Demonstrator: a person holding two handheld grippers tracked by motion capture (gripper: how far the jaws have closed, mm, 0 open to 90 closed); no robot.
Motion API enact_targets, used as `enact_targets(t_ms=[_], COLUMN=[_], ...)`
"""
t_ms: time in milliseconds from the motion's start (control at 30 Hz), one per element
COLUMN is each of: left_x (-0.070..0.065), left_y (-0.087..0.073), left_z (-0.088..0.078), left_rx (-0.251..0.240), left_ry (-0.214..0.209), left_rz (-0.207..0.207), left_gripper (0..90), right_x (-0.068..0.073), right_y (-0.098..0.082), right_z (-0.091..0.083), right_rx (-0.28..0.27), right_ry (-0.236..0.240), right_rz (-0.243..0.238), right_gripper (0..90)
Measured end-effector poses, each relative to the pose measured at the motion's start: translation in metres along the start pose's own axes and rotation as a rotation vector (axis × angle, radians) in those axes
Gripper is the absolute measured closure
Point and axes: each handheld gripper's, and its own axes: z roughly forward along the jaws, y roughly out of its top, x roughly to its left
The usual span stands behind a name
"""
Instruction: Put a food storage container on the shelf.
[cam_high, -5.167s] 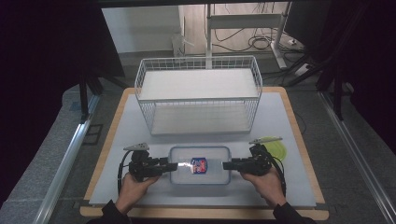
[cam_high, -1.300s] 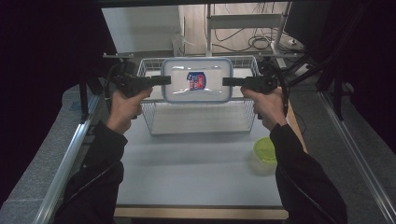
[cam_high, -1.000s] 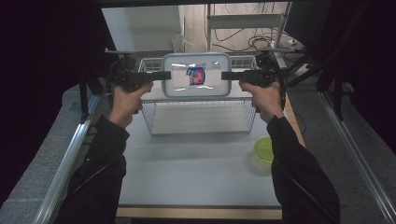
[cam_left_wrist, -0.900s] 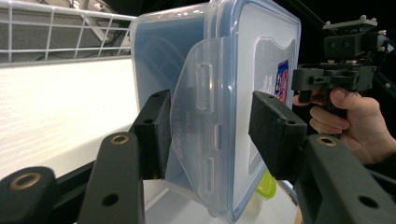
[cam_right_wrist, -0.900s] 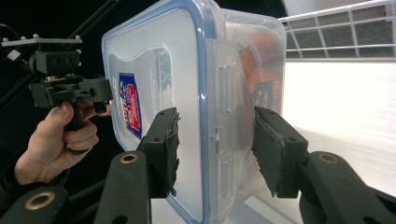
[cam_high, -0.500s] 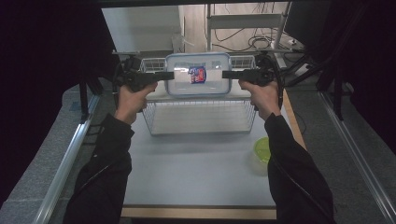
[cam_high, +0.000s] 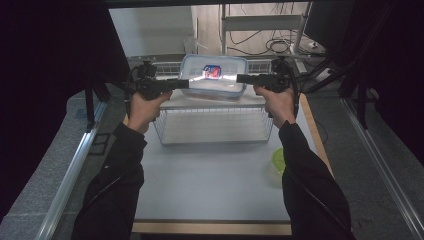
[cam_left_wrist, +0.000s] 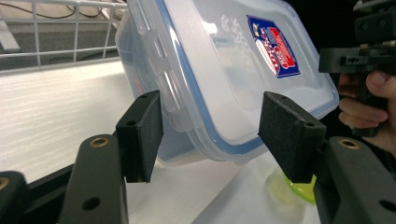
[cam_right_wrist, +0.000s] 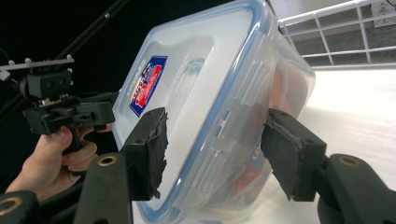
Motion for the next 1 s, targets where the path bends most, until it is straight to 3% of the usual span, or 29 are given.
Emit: enact_targets(t_ms=[100,200,367,433,500,600,700,733,767,867,1000], left_x=[-0.003,-0.006,-0.014,-0.018,-0.022,-0.024,-0.026,-0.027,-0.027,-0.031,-0.031], left_y=[0.000,-0.001,-0.005,-0.009,-0.017,-0.027,-0.032,-0.034,-0.034,-0.035,-0.034], left_z=[0.003,0.003,-0.012,-0.019,-0.025,-0.026,-0.023,-0.016,-0.016,-0.001,0.006], left_rx=[-0.006,-0.017,-0.057,-0.055,-0.051,-0.040,-0.023,-0.002,-0.002,0.028,0.013], left_ry=[0.000,0.048,0.072,0.085,0.096,0.095,0.119,0.140,0.140,0.182,0.214], left_rz=[0.013,0.068,0.132,0.171,0.223,0.253,0.271,0.273,0.273,0.301,0.309], left_gripper=[32.3,24.1,21.8,26.8,37.6,55.0,73.2,78.8,81.0,82.6,82.1], right_x=[-0.001,0.005,0.014,0.019,0.026,0.034,0.037,0.039,0.039,0.037,0.031], right_y=[0.000,0.001,-0.003,-0.007,-0.016,-0.033,-0.043,-0.051,-0.051,-0.054,-0.051], right_z=[0.001,0.000,-0.015,-0.024,-0.032,-0.035,-0.029,-0.017,-0.017,-0.002,0.003], right_rx=[-0.029,-0.044,-0.078,-0.088,-0.113,-0.108,-0.066,-0.018,-0.018,0.016,0.016], right_ry=[-0.019,-0.119,-0.184,-0.196,-0.217,-0.200,-0.186,-0.182,-0.182,-0.199,-0.226], right_rz=[-0.007,-0.097,-0.213,-0.257,-0.302,-0.349,-0.373,-0.389,-0.389,-0.403,-0.402], right_gripper=[40.9,42.1,49.3,60.3,74.7,88.8,89.4,89.5,89.5,89.5,89.5])
